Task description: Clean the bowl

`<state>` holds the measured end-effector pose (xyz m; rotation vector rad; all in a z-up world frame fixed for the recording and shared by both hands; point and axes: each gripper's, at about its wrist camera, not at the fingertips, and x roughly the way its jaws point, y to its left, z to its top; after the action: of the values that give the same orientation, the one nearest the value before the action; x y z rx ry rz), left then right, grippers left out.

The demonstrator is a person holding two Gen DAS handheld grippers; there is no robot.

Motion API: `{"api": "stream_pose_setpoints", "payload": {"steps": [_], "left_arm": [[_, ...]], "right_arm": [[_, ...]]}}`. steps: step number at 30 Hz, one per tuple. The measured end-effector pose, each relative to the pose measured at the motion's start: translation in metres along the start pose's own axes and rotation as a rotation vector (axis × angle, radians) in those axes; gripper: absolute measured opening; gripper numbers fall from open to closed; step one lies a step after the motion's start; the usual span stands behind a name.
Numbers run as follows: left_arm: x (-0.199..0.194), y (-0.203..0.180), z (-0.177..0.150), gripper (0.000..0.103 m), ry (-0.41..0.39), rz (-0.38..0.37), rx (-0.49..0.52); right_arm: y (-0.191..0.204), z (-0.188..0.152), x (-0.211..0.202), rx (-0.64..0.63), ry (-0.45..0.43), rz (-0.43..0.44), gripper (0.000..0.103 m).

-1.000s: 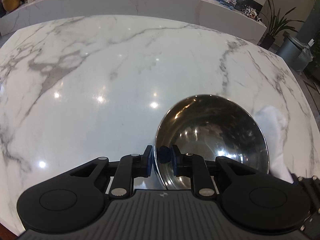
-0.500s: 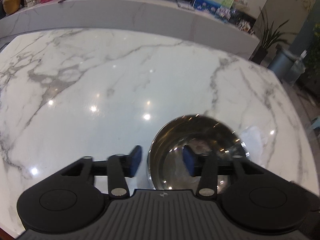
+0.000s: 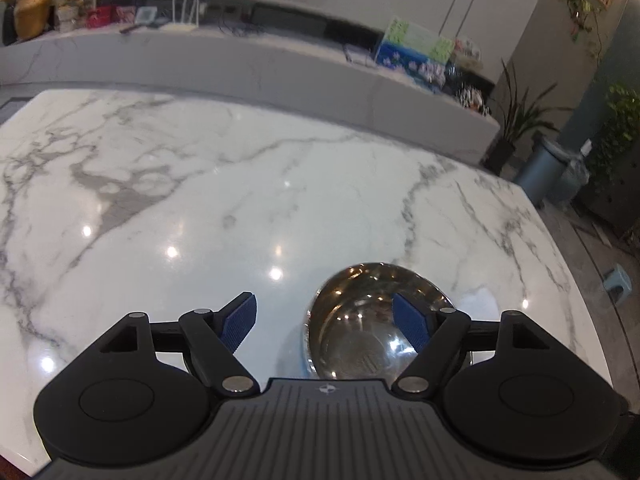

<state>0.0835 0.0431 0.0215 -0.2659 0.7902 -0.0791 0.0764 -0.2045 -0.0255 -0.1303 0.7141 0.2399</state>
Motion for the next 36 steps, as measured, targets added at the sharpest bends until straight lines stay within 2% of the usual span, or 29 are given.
{"api": "stream_pose_setpoints", "payload": {"steps": [4,6,7,11,16,19,29,34,36], "left_arm": [[-0.013,0.004,-0.007,0.076,-0.074,0.018,-0.009],[-0.021,0.006,-0.010,0.077,-0.119,0.034,-0.009],[-0.026,0.006,-0.012,0.079,-0.144,0.043,0.000],[-0.035,0.006,-0.019,0.079,-0.168,0.054,0.014],[-0.045,0.010,-0.034,0.079,-0.221,0.133,0.015],[-0.048,0.012,-0.044,0.079,-0.249,0.177,0.029],[-0.049,0.005,-0.067,0.079,-0.188,0.200,0.068],[-0.048,0.004,-0.073,0.079,-0.162,0.185,0.058],[-0.047,0.002,-0.074,0.079,-0.164,0.213,0.074]], "right_arm": [[0.003,0.006,-0.025,0.040,-0.081,0.021,0.078],[0.006,0.010,-0.034,0.056,-0.103,0.037,0.092],[0.007,0.011,-0.037,0.063,-0.111,0.044,0.094],[0.015,0.013,-0.058,0.117,-0.164,0.098,0.094],[0.022,0.005,-0.077,0.126,-0.241,0.090,0.094],[0.022,0.002,-0.082,0.138,-0.258,0.091,0.094],[0.030,-0.013,-0.086,0.115,-0.243,0.099,0.094],[0.034,-0.016,-0.088,0.089,-0.245,0.103,0.094],[0.035,-0.017,-0.088,0.079,-0.244,0.106,0.094]]}}
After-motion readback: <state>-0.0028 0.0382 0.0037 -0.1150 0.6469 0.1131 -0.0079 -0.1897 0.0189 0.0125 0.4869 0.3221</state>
